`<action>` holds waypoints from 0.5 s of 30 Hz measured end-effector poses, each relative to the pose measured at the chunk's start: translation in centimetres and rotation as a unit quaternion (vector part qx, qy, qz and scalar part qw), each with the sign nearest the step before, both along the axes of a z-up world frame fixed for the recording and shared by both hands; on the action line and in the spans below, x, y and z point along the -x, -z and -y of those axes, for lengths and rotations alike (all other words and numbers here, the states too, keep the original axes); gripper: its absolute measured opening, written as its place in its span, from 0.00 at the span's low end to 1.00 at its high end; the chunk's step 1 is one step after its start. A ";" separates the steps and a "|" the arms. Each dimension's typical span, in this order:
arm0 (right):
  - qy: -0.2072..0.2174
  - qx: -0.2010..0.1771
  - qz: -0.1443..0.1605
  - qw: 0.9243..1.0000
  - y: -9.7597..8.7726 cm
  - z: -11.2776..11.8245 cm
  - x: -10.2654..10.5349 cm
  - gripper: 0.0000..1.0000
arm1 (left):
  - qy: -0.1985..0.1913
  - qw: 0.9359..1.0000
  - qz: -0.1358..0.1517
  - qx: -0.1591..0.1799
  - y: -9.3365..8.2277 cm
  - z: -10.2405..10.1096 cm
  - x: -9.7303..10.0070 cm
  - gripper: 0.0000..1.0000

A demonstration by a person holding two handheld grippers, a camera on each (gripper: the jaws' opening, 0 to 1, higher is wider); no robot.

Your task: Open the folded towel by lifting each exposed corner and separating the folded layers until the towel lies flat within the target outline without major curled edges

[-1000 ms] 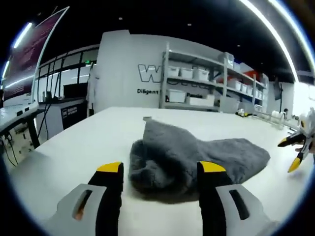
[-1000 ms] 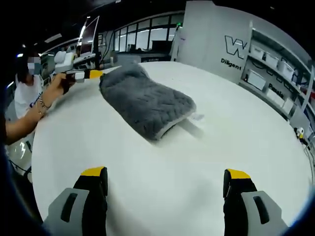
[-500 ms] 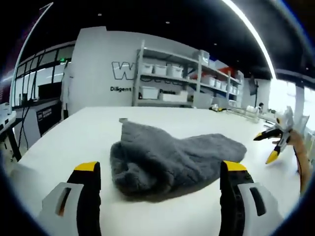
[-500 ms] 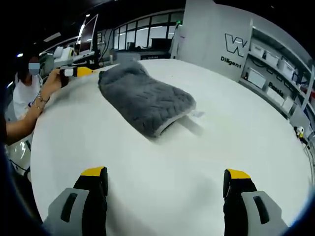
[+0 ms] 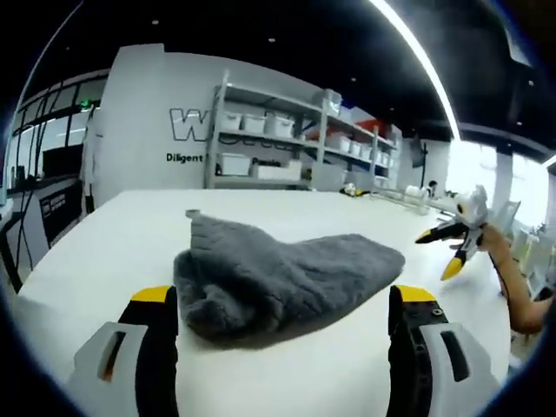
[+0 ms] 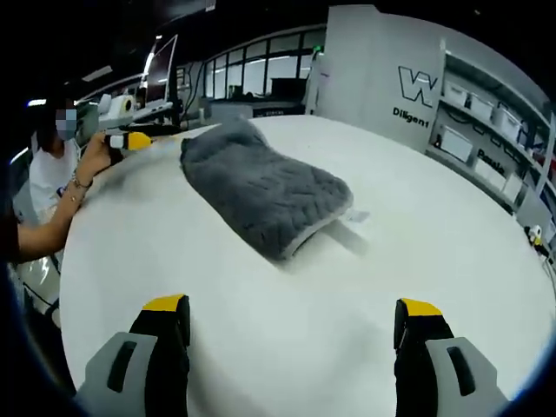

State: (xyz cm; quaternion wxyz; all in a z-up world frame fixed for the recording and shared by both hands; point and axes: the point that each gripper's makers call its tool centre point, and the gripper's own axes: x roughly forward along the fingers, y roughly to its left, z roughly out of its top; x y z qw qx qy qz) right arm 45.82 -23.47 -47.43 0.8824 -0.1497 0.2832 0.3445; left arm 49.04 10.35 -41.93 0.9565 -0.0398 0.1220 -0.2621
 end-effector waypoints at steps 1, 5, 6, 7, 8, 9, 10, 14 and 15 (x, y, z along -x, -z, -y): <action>0.003 -0.005 0.004 1.000 -0.4 -0.1 0.1 1.00 | 0.000 1.000 0.000 0.006 -0.1 -0.2 0.1 0.99; 0.002 -0.044 0.065 0.997 -3.5 -1.6 -0.3 1.00 | -0.006 1.000 0.004 0.020 -0.5 -0.8 0.2 0.99; 0.000 -0.054 0.066 0.996 -3.7 -1.9 -0.3 1.00 | -0.007 1.000 0.001 0.026 -0.5 -0.9 0.1 0.99; -0.004 -0.059 0.064 0.996 -3.8 -2.2 -0.3 1.00 | -0.005 1.000 0.000 0.028 -0.5 -0.9 0.1 0.99; -0.006 -0.061 0.064 0.996 -3.8 -2.3 -0.3 1.00 | -0.004 0.999 0.000 0.034 -0.6 -0.9 0.2 0.99; -0.014 -0.059 0.065 0.996 -3.7 -2.8 0.0 1.00 | -0.003 0.999 0.001 0.042 -0.8 -0.9 0.2 0.99; -0.017 -0.056 0.066 0.996 -3.6 -3.0 0.0 1.00 | -0.002 0.999 0.003 0.045 -0.9 -0.8 0.2 0.99; -0.025 -0.053 0.069 0.996 -3.5 -3.7 -0.1 1.00 | 0.010 0.999 -0.002 0.051 -1.0 -0.4 0.4 0.99; -0.026 -0.057 0.066 0.996 -3.6 -4.0 -0.1 1.00 | 0.014 0.998 -0.004 0.053 -0.9 -0.3 0.5 0.99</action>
